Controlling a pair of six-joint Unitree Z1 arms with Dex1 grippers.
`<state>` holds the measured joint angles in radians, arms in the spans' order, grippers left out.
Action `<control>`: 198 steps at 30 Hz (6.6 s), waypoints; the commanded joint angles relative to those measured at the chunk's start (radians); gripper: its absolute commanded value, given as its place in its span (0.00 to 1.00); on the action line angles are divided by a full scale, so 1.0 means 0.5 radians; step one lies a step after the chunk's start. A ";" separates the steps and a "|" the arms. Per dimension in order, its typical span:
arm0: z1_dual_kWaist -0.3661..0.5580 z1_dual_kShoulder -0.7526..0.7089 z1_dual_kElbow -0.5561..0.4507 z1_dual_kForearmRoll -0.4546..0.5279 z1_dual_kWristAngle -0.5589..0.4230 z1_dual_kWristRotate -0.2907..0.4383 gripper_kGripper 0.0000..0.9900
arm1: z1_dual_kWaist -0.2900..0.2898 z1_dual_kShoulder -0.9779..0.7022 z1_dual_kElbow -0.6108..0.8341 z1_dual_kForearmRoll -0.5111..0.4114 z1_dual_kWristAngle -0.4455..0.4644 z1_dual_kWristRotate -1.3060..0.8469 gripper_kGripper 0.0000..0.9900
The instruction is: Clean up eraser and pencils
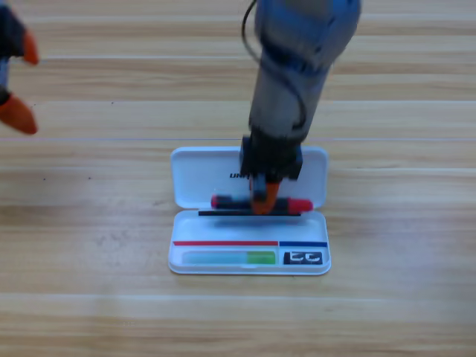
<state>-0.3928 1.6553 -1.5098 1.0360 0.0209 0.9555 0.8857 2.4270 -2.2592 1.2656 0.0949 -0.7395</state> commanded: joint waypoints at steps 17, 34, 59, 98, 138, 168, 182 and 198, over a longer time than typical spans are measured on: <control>0.129 0.049 0.243 -0.096 -0.094 0.025 1.00 | 0.109 -0.046 0.070 0.037 0.053 0.144 0.89; 0.276 0.494 -0.177 -0.360 -0.327 -0.089 0.84 | 0.244 -1.286 0.837 -0.328 0.384 0.411 0.95; 0.467 1.629 -1.653 0.168 -1.318 -0.337 0.00 | 0.146 -1.939 1.693 -0.979 0.525 0.672 0.99; -0.224 1.279 -0.966 0.428 -1.232 -0.089 0.00 | 0.146 -1.927 1.696 -1.012 0.525 0.721 0.99; -0.607 0.810 0.295 -0.701 -0.585 -0.380 0.00 | 0.146 -1.844 1.678 -1.012 0.528 0.737 0.99; -0.656 0.325 0.452 -0.808 -0.695 -0.521 0.00 | 0.146 -1.844 1.668 -1.012 0.525 0.749 0.99; -0.650 -0.733 0.568 -0.477 -0.928 -0.905 0.00 | 0.146 -1.838 1.668 -1.016 0.525 0.755 0.99; -0.650 -0.841 0.734 -0.483 -0.784 -0.939 1.00 | 0.146 -1.838 1.668 -1.016 0.519 0.761 1.00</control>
<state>-0.6959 1.2626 -1.1739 0.7927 -0.3812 0.5064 0.9825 1.4734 -1.4378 0.7755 0.3400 -0.3699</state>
